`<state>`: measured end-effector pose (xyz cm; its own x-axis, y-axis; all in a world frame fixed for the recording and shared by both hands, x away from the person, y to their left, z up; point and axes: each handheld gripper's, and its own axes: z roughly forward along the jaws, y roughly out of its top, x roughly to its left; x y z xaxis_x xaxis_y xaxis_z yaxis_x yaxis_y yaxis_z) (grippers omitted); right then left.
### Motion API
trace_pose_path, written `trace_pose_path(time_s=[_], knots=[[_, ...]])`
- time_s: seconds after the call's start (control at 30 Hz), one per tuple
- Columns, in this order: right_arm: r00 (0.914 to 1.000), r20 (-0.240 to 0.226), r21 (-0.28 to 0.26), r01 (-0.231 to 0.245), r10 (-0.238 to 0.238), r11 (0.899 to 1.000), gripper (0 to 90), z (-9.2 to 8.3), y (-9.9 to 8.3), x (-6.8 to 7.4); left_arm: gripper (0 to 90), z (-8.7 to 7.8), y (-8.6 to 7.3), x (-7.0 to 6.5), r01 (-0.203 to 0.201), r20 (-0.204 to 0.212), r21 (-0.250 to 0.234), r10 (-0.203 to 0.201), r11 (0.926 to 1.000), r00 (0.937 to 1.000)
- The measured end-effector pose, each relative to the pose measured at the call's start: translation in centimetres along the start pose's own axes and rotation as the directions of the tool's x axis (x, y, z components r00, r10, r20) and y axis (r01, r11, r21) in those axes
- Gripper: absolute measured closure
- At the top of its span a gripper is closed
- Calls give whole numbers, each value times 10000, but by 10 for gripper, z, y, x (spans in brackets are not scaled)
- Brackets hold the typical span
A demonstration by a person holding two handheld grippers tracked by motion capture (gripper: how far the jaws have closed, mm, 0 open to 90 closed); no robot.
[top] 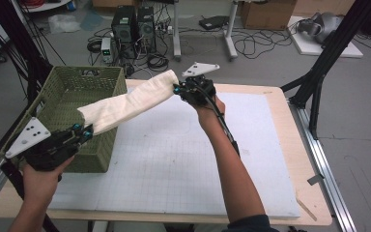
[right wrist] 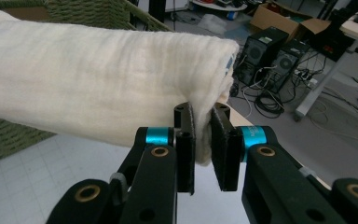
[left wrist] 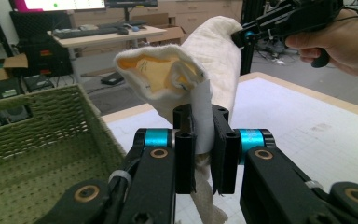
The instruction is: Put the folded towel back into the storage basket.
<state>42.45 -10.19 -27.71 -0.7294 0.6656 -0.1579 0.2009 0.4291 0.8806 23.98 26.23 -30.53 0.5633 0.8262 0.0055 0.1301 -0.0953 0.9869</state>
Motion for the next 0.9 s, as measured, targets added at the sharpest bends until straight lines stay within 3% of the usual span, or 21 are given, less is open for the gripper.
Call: trace_pose_path(time_s=[0.47,0.9], knots=[[9986,-333,-141,403,-407,9991,814,51,56,21,815,-26,-3,21,58,-704,-120,-66,9999,9975],[9945,-760,-205,712,-725,9973,814,96,92,50,814,-51,-11,47,297,-1620,-177,-321,9994,9863]])
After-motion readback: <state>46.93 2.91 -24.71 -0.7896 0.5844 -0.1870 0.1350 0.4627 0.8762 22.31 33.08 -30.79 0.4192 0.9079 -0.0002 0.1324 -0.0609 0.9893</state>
